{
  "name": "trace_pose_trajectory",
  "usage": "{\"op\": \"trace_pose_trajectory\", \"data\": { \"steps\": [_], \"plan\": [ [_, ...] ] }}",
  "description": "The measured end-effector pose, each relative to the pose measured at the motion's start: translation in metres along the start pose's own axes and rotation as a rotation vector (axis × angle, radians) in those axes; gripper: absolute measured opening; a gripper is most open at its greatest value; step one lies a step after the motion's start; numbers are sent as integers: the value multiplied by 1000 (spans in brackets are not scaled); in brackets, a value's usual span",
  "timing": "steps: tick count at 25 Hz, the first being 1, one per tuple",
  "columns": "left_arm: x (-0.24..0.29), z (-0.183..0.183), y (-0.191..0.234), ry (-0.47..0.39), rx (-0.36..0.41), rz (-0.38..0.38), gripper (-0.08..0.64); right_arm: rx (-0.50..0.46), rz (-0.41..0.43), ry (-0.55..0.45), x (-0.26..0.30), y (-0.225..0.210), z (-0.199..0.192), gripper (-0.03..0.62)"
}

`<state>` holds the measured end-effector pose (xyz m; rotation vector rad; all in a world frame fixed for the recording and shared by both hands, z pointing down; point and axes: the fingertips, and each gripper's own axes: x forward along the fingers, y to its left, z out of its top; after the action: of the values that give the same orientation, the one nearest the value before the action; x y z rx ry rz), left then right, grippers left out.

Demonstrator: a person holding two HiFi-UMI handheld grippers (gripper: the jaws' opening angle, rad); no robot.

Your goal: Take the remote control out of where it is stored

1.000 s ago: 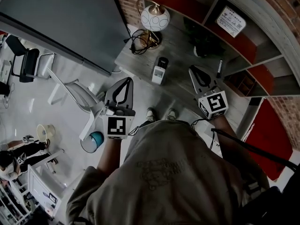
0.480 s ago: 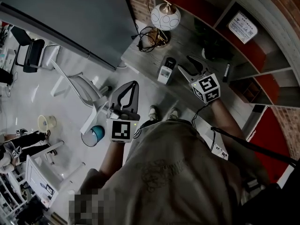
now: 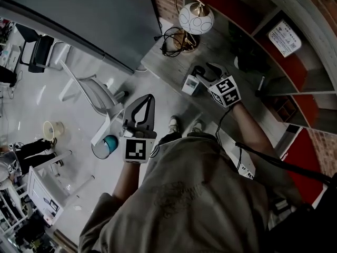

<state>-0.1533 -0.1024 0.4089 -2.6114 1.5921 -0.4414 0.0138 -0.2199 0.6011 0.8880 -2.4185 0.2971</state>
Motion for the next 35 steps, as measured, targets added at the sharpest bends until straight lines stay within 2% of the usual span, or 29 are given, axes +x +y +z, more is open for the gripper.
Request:
{"op": "trace_pose_trajectory", "data": {
  "steps": [4,8,15,17,20,21,25,30,35],
  "plan": [
    [2,-6,8,20,-7,17,11,5,11,59,17,-3,-15,238],
    [1,-14,16,47,-21,38,11,45,34,73,29,-5,-22,238],
    [1,-22,24,77,-25,66,11,53,75,77,45,-6,-22,235],
    [1,-22,24,79,-29,71,11,51,100,77,46,-1,-21,211],
    [1,-23,25,77,-38,77,11,55,136,82,48,8,-19,130],
    [2,-24,25,81,-37,77,11,57,139,81,48,10,-18,127],
    [3,-25,24,81,-27,77,11,71,137,78,48,10,-18,119],
    [1,-24,24,88,-17,74,11,-6,107,60,42,13,-15,114],
    [-2,-25,22,83,-23,72,11,10,91,23,37,10,-3,114]
  ]
}}
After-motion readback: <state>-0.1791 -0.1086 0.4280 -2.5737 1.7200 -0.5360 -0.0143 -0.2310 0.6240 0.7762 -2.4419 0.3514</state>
